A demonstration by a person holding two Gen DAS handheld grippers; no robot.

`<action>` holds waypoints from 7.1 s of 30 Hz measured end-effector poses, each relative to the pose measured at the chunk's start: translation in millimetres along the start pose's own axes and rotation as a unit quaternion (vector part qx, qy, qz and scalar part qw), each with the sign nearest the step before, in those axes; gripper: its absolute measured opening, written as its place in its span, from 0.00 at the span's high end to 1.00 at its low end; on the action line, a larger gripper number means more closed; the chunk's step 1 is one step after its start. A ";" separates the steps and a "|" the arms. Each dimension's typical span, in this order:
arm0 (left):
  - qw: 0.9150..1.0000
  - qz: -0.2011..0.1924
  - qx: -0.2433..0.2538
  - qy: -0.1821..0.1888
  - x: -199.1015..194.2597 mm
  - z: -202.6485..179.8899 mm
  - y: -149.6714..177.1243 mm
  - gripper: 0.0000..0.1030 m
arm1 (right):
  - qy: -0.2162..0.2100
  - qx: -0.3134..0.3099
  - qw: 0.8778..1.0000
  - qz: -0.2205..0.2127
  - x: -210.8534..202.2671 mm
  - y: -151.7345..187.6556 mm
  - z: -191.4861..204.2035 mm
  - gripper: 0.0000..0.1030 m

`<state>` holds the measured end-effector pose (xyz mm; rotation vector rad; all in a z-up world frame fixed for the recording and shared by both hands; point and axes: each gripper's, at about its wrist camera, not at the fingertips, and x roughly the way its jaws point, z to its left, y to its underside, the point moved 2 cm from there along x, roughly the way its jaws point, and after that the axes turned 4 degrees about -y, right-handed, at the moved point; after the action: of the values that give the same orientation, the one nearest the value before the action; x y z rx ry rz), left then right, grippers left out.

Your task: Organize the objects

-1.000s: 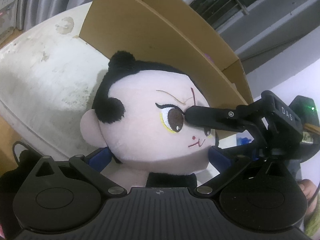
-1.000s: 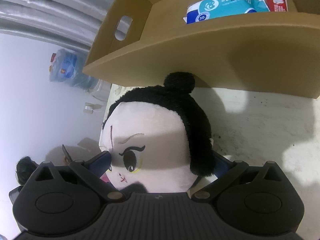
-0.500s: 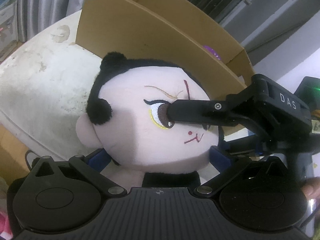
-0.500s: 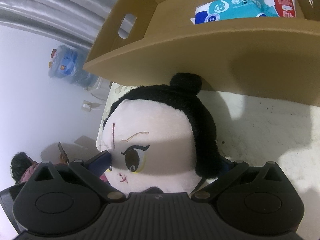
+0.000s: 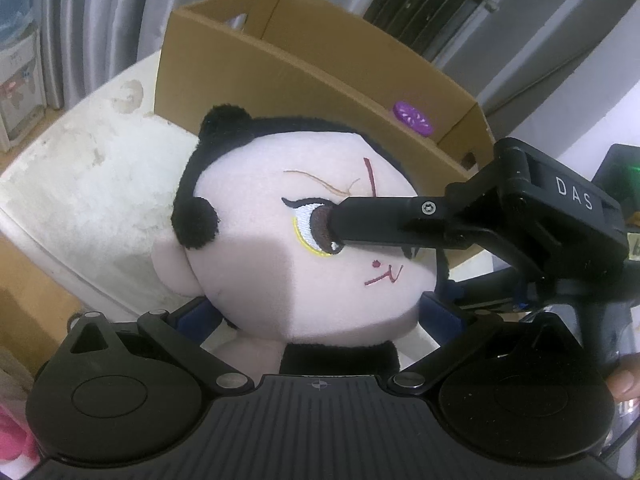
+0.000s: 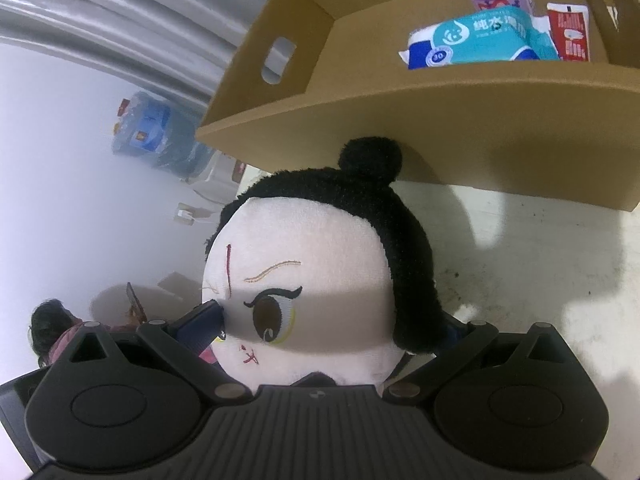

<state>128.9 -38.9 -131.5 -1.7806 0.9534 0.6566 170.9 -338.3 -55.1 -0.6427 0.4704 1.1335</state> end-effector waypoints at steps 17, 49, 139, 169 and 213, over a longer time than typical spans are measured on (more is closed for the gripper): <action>0.998 -0.051 0.020 -0.019 -41.7 -22.5 6.6 0.00 | -0.034 -0.030 0.999 -0.022 -27.5 7.8 27.6 0.00; 0.985 -0.151 0.077 -0.041 -87.9 -43.4 4.7 0.00 | -0.092 -0.098 0.988 -0.081 -82.5 25.5 67.3 0.00; 0.968 -0.165 0.144 -0.120 -9.9 -56.1 -160.6 0.00 | -0.017 -0.078 0.979 -0.189 -102.6 -116.8 47.4 0.00; 0.959 -0.146 0.179 -0.161 28.4 -76.1 -101.9 0.00 | 0.266 -0.232 0.863 -0.361 -162.9 -7.9 70.3 0.00; 0.959 -0.067 0.236 -0.140 80.6 -50.8 -127.5 0.00 | 0.294 -0.114 0.919 -0.236 -89.4 -38.4 22.0 0.00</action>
<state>280.4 -83.1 -110.9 -1.2766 0.7154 0.5230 175.1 -394.3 27.3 -1.2426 0.6502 0.5198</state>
